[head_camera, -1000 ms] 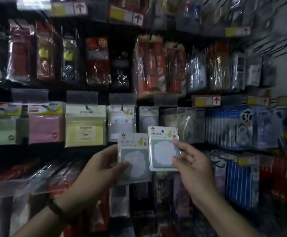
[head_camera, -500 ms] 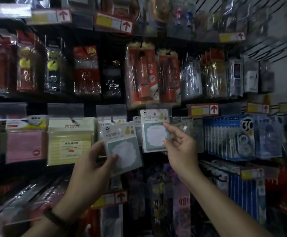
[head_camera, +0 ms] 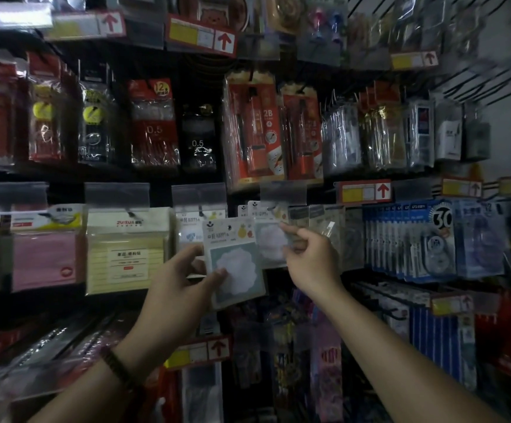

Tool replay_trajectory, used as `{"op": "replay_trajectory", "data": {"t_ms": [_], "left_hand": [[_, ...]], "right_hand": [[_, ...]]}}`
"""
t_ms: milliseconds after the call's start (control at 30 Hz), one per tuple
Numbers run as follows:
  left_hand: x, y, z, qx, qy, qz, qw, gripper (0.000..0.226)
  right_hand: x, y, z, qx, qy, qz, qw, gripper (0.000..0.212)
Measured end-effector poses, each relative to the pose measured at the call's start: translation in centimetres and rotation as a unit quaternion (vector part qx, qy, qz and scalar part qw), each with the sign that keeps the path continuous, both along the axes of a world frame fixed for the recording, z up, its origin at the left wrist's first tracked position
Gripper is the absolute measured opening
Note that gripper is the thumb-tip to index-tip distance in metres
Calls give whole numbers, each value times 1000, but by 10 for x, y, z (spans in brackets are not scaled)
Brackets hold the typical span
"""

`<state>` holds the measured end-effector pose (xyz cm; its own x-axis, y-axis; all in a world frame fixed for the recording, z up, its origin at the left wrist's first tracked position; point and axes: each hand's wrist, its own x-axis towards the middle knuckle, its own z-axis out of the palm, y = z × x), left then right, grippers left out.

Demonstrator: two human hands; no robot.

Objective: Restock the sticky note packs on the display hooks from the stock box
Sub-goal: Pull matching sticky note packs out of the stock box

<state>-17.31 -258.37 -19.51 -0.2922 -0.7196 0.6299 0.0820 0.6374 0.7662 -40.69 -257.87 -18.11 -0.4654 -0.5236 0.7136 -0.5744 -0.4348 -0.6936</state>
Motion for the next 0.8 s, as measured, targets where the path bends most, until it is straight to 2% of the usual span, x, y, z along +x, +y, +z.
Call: {"op": "replay_trajectory", "data": {"t_ms": [100,167,267,333,400,467,533,600,667,800], "left_hand": [[-8,-2,3,20,5,-17,1000,24],[-15,-5,4,20,2,-18,1000,23],[-24,-8,7,5,-5,-11,1000,20],[-31,-9,9,-6,-7,-16,1000,20],[-37,-9,11,-12,-13,-23,1000,22],[-45,-11,12,-24,-23,-15,999,22],[-55,-15,12,-74,-39,41,996,25],[-63,-18,14,-106,-26,82,991,39],[-69,-20,16,-124,-2,87,988,47],[-72,-20,20,-162,-19,71,984,47]], "right_hand": [[1,2,2,13,13,-1,1000,45],[2,7,-1,6,43,-40,998,44],[5,17,-11,-63,76,-116,988,32],[11,28,-16,-108,73,-74,989,28],[18,35,-20,-98,38,33,994,40],[21,36,-23,-83,-4,89,993,53],[20,33,-22,-93,-54,98,989,55],[18,32,-19,-115,-101,116,981,54],[18,32,-16,-137,-107,124,977,54],[13,27,-9,-155,-112,121,974,52]]}}
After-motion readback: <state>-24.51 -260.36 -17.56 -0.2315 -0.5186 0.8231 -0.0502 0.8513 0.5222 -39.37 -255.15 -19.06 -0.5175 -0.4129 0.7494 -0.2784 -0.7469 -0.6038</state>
